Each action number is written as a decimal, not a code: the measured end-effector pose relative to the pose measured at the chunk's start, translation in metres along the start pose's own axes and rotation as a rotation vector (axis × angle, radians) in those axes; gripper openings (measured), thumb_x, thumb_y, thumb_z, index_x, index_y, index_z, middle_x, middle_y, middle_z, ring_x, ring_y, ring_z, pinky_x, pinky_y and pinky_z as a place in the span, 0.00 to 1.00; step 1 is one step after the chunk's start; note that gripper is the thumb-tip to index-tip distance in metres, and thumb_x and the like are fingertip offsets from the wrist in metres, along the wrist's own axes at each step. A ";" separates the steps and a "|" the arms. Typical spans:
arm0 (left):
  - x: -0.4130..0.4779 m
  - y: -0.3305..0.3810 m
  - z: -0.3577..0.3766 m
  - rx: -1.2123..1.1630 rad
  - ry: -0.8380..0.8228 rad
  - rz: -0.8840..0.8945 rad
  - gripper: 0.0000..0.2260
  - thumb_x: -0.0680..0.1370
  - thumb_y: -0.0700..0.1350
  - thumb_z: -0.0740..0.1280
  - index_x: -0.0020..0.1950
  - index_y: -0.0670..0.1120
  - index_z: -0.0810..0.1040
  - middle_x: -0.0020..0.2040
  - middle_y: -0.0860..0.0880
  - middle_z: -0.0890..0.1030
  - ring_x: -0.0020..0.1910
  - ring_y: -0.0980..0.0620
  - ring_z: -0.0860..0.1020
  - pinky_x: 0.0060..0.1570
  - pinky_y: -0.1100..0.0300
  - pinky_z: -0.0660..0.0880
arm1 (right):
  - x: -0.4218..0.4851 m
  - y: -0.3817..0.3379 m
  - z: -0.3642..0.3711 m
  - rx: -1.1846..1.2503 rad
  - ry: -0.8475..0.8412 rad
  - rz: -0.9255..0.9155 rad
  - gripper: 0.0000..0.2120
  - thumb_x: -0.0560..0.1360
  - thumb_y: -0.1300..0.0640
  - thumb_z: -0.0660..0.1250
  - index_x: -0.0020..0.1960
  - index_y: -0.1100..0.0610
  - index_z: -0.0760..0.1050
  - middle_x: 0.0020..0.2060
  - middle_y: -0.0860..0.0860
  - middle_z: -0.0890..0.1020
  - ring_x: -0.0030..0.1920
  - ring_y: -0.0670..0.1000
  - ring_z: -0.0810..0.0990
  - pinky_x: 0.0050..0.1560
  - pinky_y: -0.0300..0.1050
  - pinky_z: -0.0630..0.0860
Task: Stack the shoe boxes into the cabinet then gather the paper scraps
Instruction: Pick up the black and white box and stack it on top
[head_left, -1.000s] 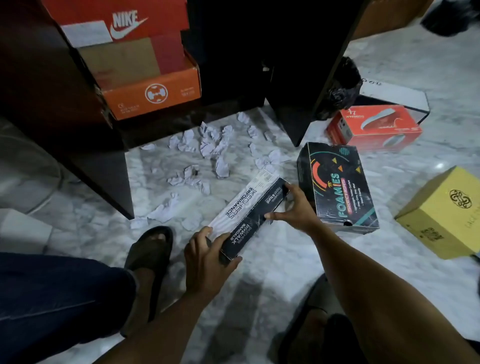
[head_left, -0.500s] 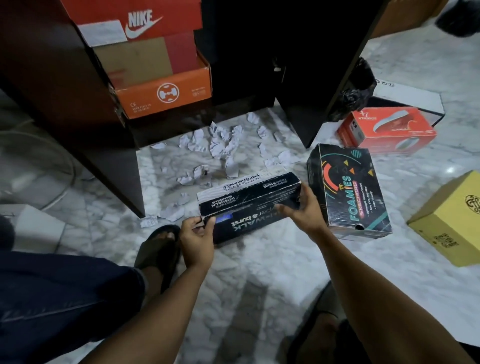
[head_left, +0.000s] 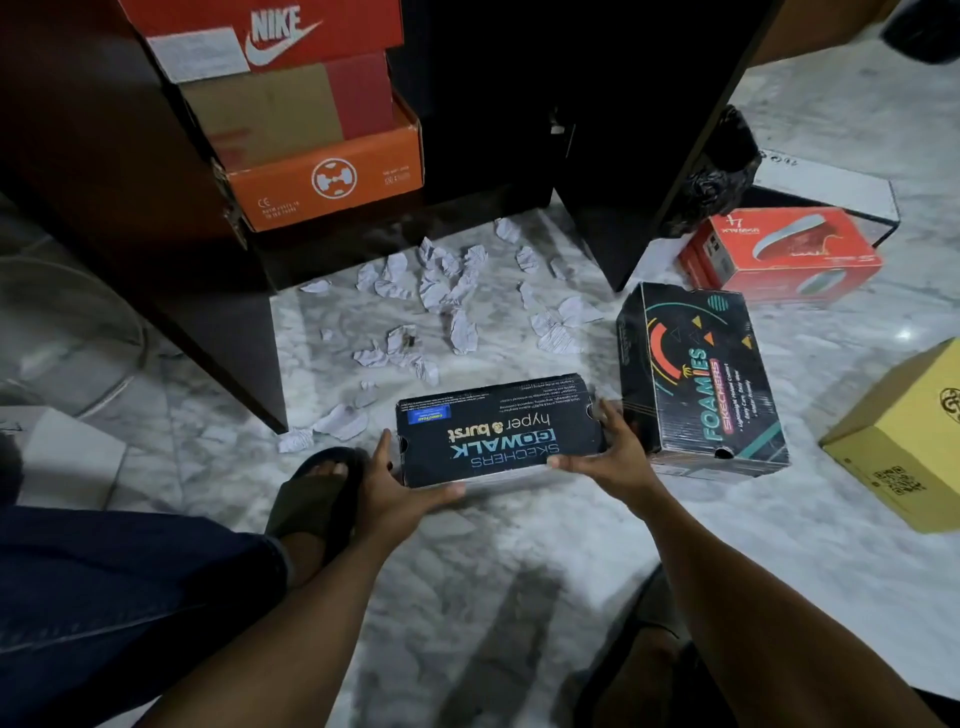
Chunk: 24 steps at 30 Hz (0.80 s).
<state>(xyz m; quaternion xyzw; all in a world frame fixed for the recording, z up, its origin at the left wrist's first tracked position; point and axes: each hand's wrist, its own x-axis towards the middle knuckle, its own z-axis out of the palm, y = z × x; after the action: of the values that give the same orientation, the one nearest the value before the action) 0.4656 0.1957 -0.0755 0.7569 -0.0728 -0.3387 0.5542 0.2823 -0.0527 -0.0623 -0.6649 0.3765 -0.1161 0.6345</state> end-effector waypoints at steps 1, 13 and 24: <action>0.002 -0.006 -0.001 0.014 -0.027 -0.003 0.60 0.53 0.46 0.87 0.80 0.50 0.59 0.65 0.57 0.75 0.59 0.58 0.78 0.57 0.57 0.76 | 0.001 0.003 -0.001 -0.039 -0.033 -0.012 0.56 0.59 0.68 0.84 0.79 0.55 0.57 0.69 0.53 0.76 0.66 0.51 0.78 0.63 0.50 0.77; 0.029 0.127 -0.001 0.037 0.038 0.314 0.35 0.58 0.48 0.85 0.62 0.54 0.76 0.50 0.58 0.84 0.50 0.58 0.82 0.53 0.61 0.78 | 0.009 -0.129 -0.013 -0.206 0.151 -0.175 0.53 0.56 0.49 0.85 0.76 0.50 0.63 0.59 0.40 0.78 0.62 0.46 0.77 0.66 0.42 0.72; -0.004 0.469 -0.050 0.021 0.152 0.835 0.43 0.60 0.59 0.83 0.70 0.47 0.71 0.62 0.52 0.78 0.56 0.55 0.77 0.57 0.62 0.72 | -0.044 -0.439 -0.053 -0.319 0.516 -0.686 0.51 0.58 0.36 0.80 0.75 0.51 0.65 0.58 0.48 0.78 0.59 0.48 0.76 0.58 0.42 0.72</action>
<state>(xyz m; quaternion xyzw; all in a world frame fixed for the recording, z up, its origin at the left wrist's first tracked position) 0.6167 0.0615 0.3507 0.6909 -0.3354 -0.0279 0.6398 0.3737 -0.1036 0.3694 -0.7899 0.2937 -0.4218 0.3345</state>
